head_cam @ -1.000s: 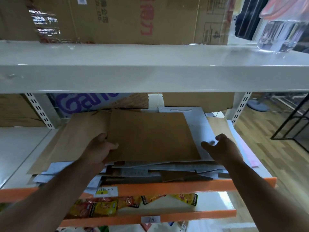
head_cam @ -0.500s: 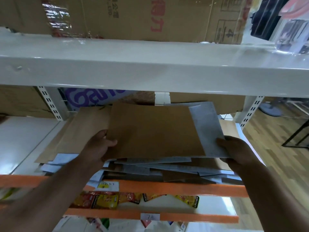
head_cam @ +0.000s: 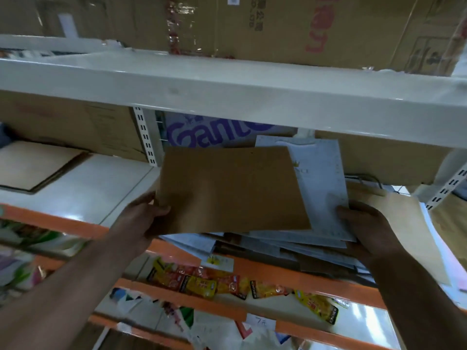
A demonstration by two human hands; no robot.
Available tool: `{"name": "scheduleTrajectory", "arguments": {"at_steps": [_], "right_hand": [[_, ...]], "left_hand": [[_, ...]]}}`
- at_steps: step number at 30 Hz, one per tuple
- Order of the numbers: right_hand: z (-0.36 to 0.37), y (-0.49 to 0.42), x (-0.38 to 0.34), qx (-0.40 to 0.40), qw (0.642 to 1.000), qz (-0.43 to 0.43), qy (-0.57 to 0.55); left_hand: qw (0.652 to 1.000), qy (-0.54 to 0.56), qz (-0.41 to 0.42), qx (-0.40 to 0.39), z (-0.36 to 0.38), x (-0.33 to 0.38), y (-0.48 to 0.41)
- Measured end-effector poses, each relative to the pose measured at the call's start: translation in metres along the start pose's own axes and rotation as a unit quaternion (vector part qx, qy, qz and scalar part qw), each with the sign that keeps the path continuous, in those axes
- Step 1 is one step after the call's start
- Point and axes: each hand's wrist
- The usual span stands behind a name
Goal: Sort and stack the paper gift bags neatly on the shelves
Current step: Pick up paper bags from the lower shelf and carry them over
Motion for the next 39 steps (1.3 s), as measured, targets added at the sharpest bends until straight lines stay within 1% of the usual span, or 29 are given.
{"name": "scheduleTrajectory", "arguments": {"at_steps": [4, 6, 9, 12, 15, 17, 20, 24, 29, 33, 35, 39], "right_hand": [[0.064, 0.019, 0.01, -0.015, 1.0, 0.005, 0.018], [0.101, 0.034, 0.014, -0.03, 0.999, 0.006, 0.024], [0.159, 0.06, 0.022, -0.033, 0.999, 0.019, 0.026], [0.219, 0.083, 0.033, -0.05, 0.997, 0.017, 0.06], [0.276, 0.106, 0.04, -0.07, 0.994, 0.018, 0.084], [0.311, 0.118, 0.044, -0.087, 0.991, 0.035, 0.097], [0.355, 0.129, 0.051, -0.095, 0.99, 0.044, 0.091], [0.408, 0.139, 0.053, -0.124, 0.985, 0.029, 0.119], [0.468, 0.136, 0.058, -0.141, 0.986, 0.032, 0.084], [0.523, 0.12, 0.063, -0.156, 0.984, 0.036, 0.074], [0.552, 0.109, 0.065, -0.167, 0.983, 0.028, 0.073], [0.611, 0.082, 0.065, -0.197, 0.978, 0.009, 0.069]], "left_hand": [[0.999, 0.017, -0.007, 0.031, -0.059, 0.011, 0.013], [0.999, 0.015, -0.011, 0.035, -0.098, 0.016, 0.018], [0.997, 0.025, -0.014, 0.066, -0.16, 0.027, 0.026], [0.996, 0.026, -0.012, 0.083, -0.219, 0.04, 0.034], [0.996, 0.023, -0.008, 0.085, -0.273, 0.053, 0.04], [0.996, 0.014, -0.007, 0.087, -0.304, 0.064, 0.045], [0.994, 0.011, -0.003, 0.105, -0.347, 0.073, 0.047], [0.991, 0.028, 0.001, 0.134, -0.393, 0.08, 0.044], [0.984, 0.073, -0.018, 0.16, -0.442, 0.082, 0.027], [0.981, 0.072, -0.011, 0.179, -0.474, 0.092, 0.002], [0.981, 0.074, -0.007, 0.181, -0.488, 0.1, -0.017], [0.975, 0.063, 0.016, 0.213, -0.514, 0.122, -0.062]]}}
Point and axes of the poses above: each hand's wrist, its own y-axis away from the middle knuckle, its own z-axis out of the palm, x = y × z, and after that the axes turned 4 degrees about y, right-handed
